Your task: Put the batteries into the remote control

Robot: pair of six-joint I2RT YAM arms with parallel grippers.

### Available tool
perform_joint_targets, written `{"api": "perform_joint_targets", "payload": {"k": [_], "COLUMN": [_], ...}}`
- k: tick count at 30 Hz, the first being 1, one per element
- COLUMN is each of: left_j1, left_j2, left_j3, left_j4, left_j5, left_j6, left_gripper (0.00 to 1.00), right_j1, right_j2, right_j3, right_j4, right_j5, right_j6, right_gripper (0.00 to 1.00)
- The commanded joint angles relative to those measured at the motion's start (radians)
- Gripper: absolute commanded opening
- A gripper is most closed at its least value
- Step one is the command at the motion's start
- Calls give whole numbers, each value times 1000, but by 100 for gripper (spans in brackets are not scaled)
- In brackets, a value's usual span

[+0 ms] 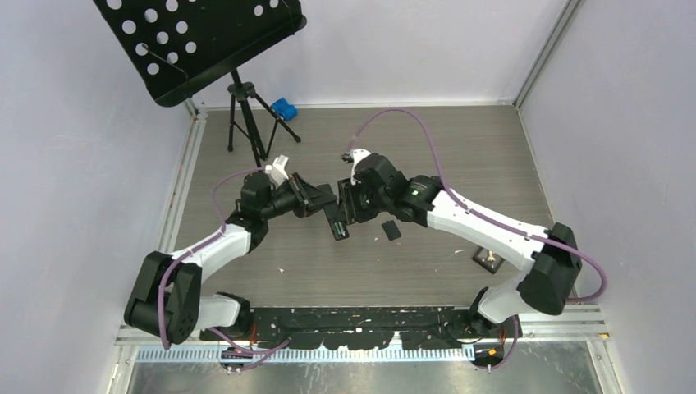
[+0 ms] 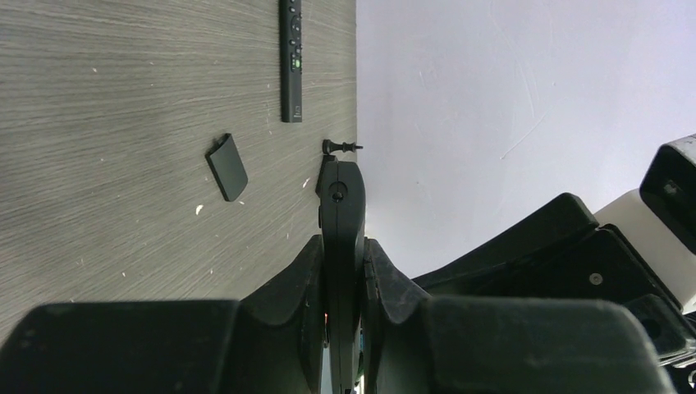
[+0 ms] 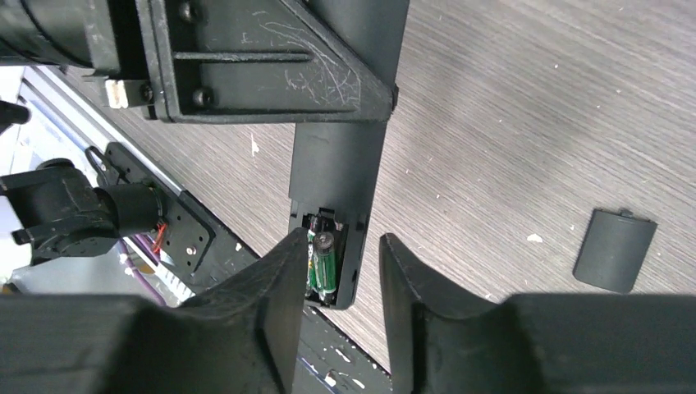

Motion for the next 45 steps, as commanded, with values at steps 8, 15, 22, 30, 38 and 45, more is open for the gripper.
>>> {"api": "perform_joint_targets", "payload": {"k": [8,15,22,30,38,45], "left_j1": [-2,-2,-69,-220,-357,-420], "left_j2": [-44,-60,-63,171,426,508], "left_j3": [30,35,163,421,660,770], "left_j4": [82,60,-387,-807,-1055,-1177], "left_j5": [20,19,-197,-527,-799,-930], "left_j6": [-14,1,241,375,404,404], "left_gripper": [0,0,0,0,0,0], "right_j1": [0,0,-9,-60,-62,-62], "right_j2": [-184,-152,-76,-61,-1,28], "right_j3": [-98,-125,-121,-361,-459,-481], "right_j4": [160,183,88,167,271,345], "right_j5": [25,-29,181,223,155,112], "right_j6": [98,86,186,369,402,421], "right_gripper": [52,48,48,48,47,45]}}
